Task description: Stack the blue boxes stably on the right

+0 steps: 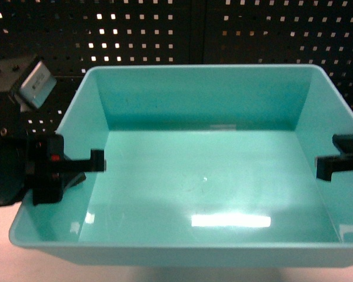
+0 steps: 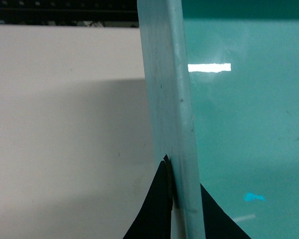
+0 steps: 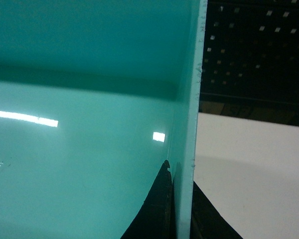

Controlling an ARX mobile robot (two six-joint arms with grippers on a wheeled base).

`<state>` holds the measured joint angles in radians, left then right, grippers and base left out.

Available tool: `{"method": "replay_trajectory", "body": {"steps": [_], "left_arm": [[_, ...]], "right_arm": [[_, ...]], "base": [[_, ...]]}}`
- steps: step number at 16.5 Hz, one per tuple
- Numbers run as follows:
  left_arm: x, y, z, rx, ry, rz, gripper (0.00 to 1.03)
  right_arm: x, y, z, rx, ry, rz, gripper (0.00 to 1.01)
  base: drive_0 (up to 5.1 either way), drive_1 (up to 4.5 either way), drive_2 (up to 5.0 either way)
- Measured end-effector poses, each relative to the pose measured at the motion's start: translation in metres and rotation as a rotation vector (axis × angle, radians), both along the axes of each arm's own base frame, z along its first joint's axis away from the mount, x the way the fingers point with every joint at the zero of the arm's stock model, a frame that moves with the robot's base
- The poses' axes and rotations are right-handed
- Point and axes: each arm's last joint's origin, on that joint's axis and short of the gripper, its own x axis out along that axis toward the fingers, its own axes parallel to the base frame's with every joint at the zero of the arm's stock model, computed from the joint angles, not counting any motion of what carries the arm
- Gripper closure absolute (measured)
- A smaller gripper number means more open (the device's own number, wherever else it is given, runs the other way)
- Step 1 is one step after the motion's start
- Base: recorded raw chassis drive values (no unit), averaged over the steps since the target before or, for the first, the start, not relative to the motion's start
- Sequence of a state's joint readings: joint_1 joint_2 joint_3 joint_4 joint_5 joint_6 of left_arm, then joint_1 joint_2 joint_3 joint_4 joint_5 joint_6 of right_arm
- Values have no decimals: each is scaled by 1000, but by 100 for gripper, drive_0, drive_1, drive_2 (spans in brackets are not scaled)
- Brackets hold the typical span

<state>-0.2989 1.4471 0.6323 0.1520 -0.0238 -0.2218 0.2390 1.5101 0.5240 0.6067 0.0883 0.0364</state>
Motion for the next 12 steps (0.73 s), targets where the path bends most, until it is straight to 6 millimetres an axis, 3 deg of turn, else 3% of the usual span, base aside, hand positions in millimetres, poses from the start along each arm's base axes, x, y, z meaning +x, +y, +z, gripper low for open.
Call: {"method": "replay_trajectory", "body": {"steps": [3, 7, 12], "left_arm": [[4, -1, 25, -14, -46, -2, 101], [9, -2, 73, -45, -193, -18, 101], [0, 2, 83, -46, -257, -5, 101]], "right_arm": [[5, -6, 24, 15, -46, -11, 99], [7, -12, 71, 42, -190, -28, 99], [0, -15, 85, 46, -228, -22, 99]], "base": [[0, 0, 0], [0, 0, 0], [0, 0, 0]]}}
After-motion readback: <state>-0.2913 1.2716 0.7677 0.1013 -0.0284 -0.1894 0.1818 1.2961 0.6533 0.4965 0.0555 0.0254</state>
